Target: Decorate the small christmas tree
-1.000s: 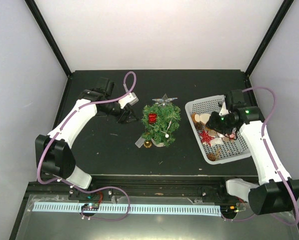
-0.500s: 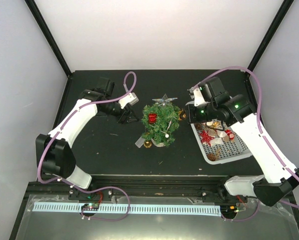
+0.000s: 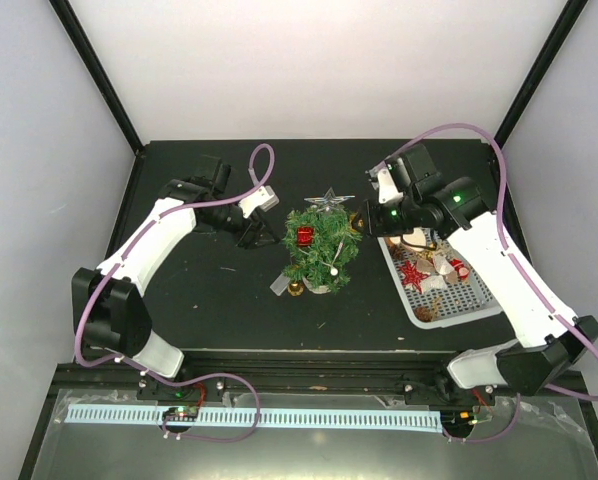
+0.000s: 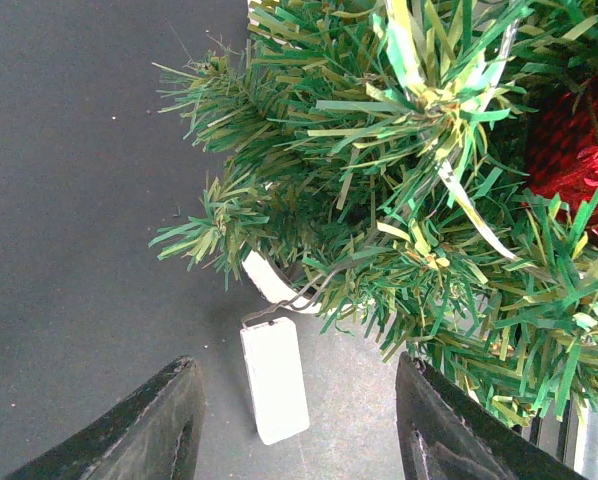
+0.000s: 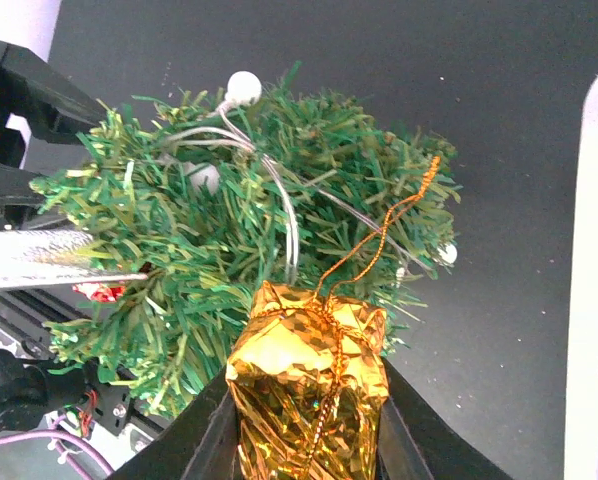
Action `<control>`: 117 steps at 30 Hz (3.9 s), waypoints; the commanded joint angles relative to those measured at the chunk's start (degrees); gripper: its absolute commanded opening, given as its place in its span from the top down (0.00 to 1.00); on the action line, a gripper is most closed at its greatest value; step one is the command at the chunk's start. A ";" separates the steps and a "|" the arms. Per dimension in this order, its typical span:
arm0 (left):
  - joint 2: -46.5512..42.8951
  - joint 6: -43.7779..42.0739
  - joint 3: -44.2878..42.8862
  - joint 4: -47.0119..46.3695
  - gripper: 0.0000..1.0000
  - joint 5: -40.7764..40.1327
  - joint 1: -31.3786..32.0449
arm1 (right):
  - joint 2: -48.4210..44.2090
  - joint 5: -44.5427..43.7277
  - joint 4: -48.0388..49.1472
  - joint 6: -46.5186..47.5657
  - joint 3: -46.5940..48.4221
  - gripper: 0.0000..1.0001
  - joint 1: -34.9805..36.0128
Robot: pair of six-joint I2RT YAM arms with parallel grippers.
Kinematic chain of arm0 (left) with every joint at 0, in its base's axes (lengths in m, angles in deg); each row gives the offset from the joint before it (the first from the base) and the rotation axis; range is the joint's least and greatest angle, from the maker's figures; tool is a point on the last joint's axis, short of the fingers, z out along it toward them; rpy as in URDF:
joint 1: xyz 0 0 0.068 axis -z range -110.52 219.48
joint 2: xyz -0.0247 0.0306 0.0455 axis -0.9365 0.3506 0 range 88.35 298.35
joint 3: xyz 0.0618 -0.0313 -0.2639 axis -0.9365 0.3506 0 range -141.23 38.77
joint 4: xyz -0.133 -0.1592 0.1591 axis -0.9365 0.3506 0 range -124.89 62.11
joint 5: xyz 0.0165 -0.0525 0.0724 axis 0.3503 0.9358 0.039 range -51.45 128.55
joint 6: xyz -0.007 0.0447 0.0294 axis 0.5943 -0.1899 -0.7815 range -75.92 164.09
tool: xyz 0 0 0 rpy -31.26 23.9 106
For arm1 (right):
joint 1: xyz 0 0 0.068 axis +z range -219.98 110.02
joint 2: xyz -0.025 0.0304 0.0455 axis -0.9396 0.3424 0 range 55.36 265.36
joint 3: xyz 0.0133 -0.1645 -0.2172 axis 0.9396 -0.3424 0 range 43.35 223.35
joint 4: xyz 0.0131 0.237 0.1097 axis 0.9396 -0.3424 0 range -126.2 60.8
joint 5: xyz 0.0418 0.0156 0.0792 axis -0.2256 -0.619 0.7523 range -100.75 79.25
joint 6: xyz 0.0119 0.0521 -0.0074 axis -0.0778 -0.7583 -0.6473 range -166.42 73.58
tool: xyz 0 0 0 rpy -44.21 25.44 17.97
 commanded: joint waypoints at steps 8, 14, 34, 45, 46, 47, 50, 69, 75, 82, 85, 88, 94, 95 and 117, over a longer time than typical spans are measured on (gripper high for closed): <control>-1.90 0.42 0.57 -0.36 0.46 1.03 0.25 | -3.41 6.90 4.41 1.69 -0.99 0.70 0.88; -1.46 0.57 0.63 -0.57 0.46 1.21 0.25 | -3.32 8.03 5.00 2.25 -2.33 0.70 3.38; -2.07 1.09 2.42 -1.25 0.45 0.94 0.77 | -3.38 8.10 15.12 0.53 -9.92 0.69 3.77; -2.25 1.11 3.85 -2.19 0.45 1.10 0.87 | -1.96 9.18 17.99 -0.75 -11.95 0.69 3.73; -2.25 1.10 3.96 -2.27 0.45 1.04 0.87 | -1.78 9.35 18.07 -0.83 -11.94 0.69 3.83; -2.25 1.10 4.08 -2.36 0.45 1.09 0.87 | -1.65 9.40 18.16 -0.77 -11.88 0.69 3.99; -2.25 1.10 4.31 -2.53 0.45 1.14 0.87 | -1.12 9.32 17.97 -0.73 -11.32 0.66 4.41; -2.07 0.97 4.27 -2.89 0.45 1.22 0.87 | -1.99 7.87 15.86 -0.26 -10.58 0.51 5.01; -1.93 0.93 4.31 -2.90 0.45 1.25 0.87 | -2.95 6.45 15.12 -0.23 -9.89 0.51 5.00; -2.20 0.84 4.62 -2.92 0.45 1.03 0.87 | -4.16 4.95 14.84 -0.44 -9.48 0.50 5.02; -2.33 0.85 4.71 -2.90 0.45 1.04 0.87 | -4.52 4.57 14.82 -0.60 -9.44 0.50 4.98; -2.27 0.82 4.71 -2.90 0.45 0.97 0.87 | -4.67 4.56 14.68 -0.72 -9.48 0.50 4.96; -2.25 0.68 4.88 -2.81 0.45 0.94 0.87 | -5.31 3.65 14.32 -0.99 -9.73 0.50 5.04; -2.25 0.68 4.97 -2.81 0.45 0.99 0.87 | -5.56 3.30 14.31 -1.12 -9.75 0.50 4.97; -3.62 0.49 5.77 -2.90 0.45 0.26 0.87 | -10.43 5.96 11.93 0.04 -13.18 0.85 5.02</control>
